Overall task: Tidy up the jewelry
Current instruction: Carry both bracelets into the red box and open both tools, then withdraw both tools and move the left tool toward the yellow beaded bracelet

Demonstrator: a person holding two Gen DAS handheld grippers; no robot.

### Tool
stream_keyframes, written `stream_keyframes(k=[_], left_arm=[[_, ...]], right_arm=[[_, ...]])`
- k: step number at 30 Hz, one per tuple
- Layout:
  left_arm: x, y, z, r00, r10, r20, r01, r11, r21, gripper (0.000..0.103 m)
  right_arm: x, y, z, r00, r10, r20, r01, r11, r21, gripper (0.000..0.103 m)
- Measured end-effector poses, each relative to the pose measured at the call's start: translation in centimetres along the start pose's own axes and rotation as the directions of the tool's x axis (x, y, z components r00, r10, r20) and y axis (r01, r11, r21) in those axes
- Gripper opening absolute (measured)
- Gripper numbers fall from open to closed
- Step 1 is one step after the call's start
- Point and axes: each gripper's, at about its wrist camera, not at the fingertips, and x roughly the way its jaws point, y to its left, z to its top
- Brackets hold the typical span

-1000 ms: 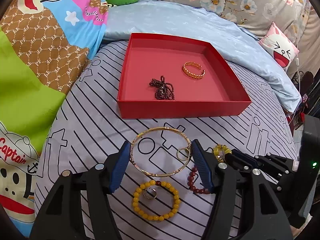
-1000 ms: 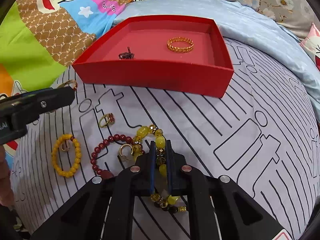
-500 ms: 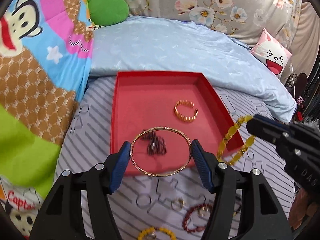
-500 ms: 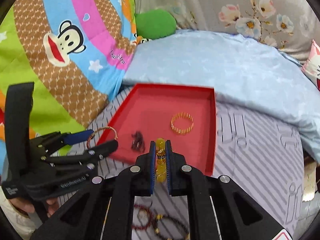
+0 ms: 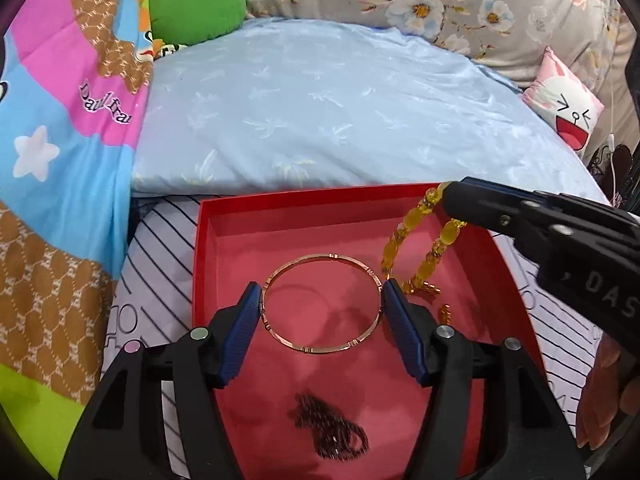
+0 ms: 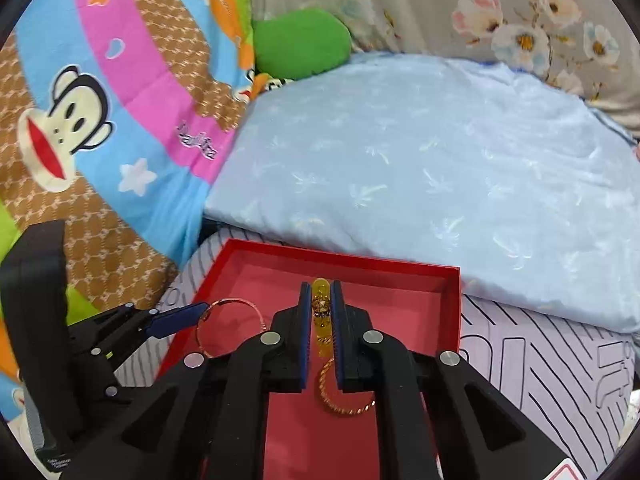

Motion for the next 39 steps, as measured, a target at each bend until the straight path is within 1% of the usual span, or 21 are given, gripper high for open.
stream_keyframes(k=[4, 7, 8, 9, 10, 11, 13, 15, 17, 19, 21, 22, 25, 29, 31, 32, 35, 39], left_arm=[[2.4, 0.3, 0.0, 0.999, 0.007, -0.04, -0.008, 1.0, -0.017, 0.059], [2.9, 0.2, -0.1, 0.999, 0.015, -0.043, -0.016, 1.0, -0.016, 0.059], [2.8, 0.2, -0.1, 0.999, 0.023, -0.034, -0.023, 1.0, -0.012, 0.061], [2.6, 0.1, -0.1, 0.999, 0.023, -0.026, -0.023, 1.0, -0.009, 0.064], [2.4, 0.1, 0.0, 0.999, 0.027, -0.018, -0.027, 1.0, -0.01, 0.071], [2.1, 0.0, 0.0, 0.999, 0.042, 0.0, -0.042, 0.999, -0.007, 0.075], [1.7, -0.3, -0.1, 0.998, 0.059, 0.018, -0.059, 0.998, 0.014, 0.075], [1.2, -0.5, 0.0, 0.998, 0.064, 0.026, -0.064, 0.998, 0.02, 0.075], [0.3, -0.6, -0.3, 0.997, 0.063, 0.041, -0.064, 0.998, 0.025, 0.075], [-1.1, -0.6, -0.8, 0.996, 0.064, 0.065, -0.066, 0.998, 0.022, 0.075], [-2.2, -0.5, -1.2, 0.995, 0.064, 0.072, -0.065, 0.998, 0.012, 0.075], [-3.0, -0.3, -1.8, 0.995, 0.062, 0.076, -0.062, 0.998, 0.0, 0.075], [-5.3, 0.2, -3.3, 0.994, 0.061, 0.091, -0.059, 0.998, -0.024, 0.075], [-8.1, 0.7, -6.0, 0.993, 0.073, 0.094, -0.069, 0.996, -0.051, 0.075], [-9.2, 1.0, -7.5, 0.993, 0.073, 0.09, -0.067, 0.995, -0.069, 0.075], [-9.6, 1.0, -8.2, 0.994, 0.073, 0.084, -0.066, 0.995, -0.077, 0.075], [-10.7, 1.1, -10.6, 0.995, 0.073, 0.072, -0.066, 0.993, -0.096, 0.075], [-11.9, 0.8, -13.8, 0.995, 0.088, 0.05, -0.082, 0.991, -0.106, 0.075]], right_arm=[[3.5, -2.2, -0.4, 0.997, -0.047, -0.067, 0.05, 0.998, 0.035, 0.009], [4.3, -3.5, -0.8, 0.994, -0.072, -0.078, 0.077, 0.996, 0.053, 0.01], [4.1, -3.8, -0.9, 0.995, -0.075, -0.072, 0.079, 0.995, 0.056, 0.012], [3.9, -4.0, -1.0, 0.995, -0.079, -0.068, 0.083, 0.995, 0.057, 0.013], [3.6, -4.2, -1.1, 0.995, -0.083, -0.059, 0.087, 0.995, 0.056, 0.016], [3.2, -4.2, -1.3, 0.995, -0.09, -0.05, 0.092, 0.994, 0.055, 0.021], [2.4, -4.1, -1.4, 0.995, -0.095, -0.03, 0.096, 0.994, 0.049, 0.024], [0.9, -3.7, -1.7, 0.996, -0.093, -0.005, 0.093, 0.995, 0.04, 0.025], [-0.6, -3.2, -2.1, 0.996, -0.083, 0.014, 0.082, 0.996, 0.038, 0.028], [-2.4, -2.6, -2.7, 0.997, -0.072, 0.039, 0.07, 0.997, 0.037, 0.03], [-4.0, -2.0, -3.5, 0.996, -0.066, 0.059, 0.064, 0.997, 0.032, 0.033], [-4.8, -1.7, -4.0, 0.996, -0.061, 0.066, 0.059, 0.998, 0.029, 0.035], [-7.3, -0.8, -5.9, 0.996, -0.049, 0.081, 0.047, 0.999, 0.028, 0.035], [-10.1, 0.4, -8.9, 0.993, -0.074, 0.089, 0.073, 0.997, 0.02, 0.035], [-11.3, 0.9, -11.1, 0.994, -0.072, 0.077, 0.071, 0.997, 0.025, 0.035], [-11.6, 1.0, -11.6, 0.995, -0.075, 0.072, 0.073, 0.997, 0.026, 0.035], [-12.8, 1.7, -14.5, 0.994, -0.094, 0.051, 0.093, 0.995, 0.027, 0.035], [-13.8, 2.1, -17.9, 0.993, -0.113, 0.024, 0.112, 0.993, 0.035, 0.035]])
